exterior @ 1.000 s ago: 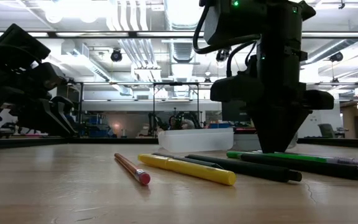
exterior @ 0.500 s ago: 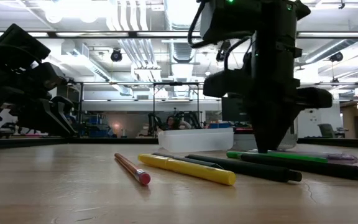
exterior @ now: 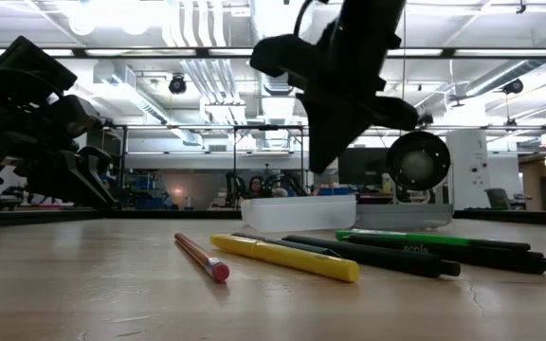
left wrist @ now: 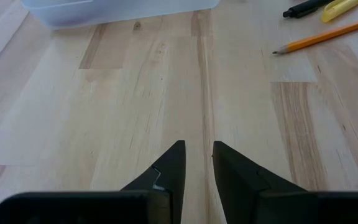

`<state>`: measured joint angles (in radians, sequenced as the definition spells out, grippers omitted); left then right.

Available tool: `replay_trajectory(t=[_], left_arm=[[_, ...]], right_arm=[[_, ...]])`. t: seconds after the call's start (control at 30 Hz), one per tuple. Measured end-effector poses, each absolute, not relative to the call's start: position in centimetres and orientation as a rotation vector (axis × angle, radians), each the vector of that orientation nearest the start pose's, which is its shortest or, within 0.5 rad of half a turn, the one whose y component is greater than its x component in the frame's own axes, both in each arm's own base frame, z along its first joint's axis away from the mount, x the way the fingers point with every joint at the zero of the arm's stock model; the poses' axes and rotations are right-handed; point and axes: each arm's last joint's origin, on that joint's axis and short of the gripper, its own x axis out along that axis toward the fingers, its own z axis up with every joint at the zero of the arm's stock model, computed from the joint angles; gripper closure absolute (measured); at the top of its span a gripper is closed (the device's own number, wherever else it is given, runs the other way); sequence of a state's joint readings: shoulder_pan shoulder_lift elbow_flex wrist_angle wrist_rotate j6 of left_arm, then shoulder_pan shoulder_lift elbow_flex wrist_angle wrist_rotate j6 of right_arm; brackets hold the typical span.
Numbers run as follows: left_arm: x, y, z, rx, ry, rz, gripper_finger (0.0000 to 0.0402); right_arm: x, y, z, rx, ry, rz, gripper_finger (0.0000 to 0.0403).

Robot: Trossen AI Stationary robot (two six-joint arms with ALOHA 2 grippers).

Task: Pick & place school supplies into a supply box
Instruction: Put the purple pen into the supply box

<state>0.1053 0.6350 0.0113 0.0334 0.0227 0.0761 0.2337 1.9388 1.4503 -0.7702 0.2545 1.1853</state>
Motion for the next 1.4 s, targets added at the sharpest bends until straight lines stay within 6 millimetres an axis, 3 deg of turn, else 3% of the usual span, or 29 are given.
replay_trajectory(t=[0.23,0.6,1.4], left_arm=[[12.1,1.2,11.2,0.036,0.592,0.058,0.0335],[12.1,1.2,11.2,0.036,0.592,0.058,0.0335],[12.1,1.2,11.2,0.036,0.592,0.057,0.0335]], right_arm=[[37.8,8.3,19.8,0.670,1.067,-0.698,0.0395],[37.4,8.4,19.4,0.712,1.116,-0.702,0.0390],[35.4,10.3,17.0,0.719,1.219,-0.702,0.0278]])
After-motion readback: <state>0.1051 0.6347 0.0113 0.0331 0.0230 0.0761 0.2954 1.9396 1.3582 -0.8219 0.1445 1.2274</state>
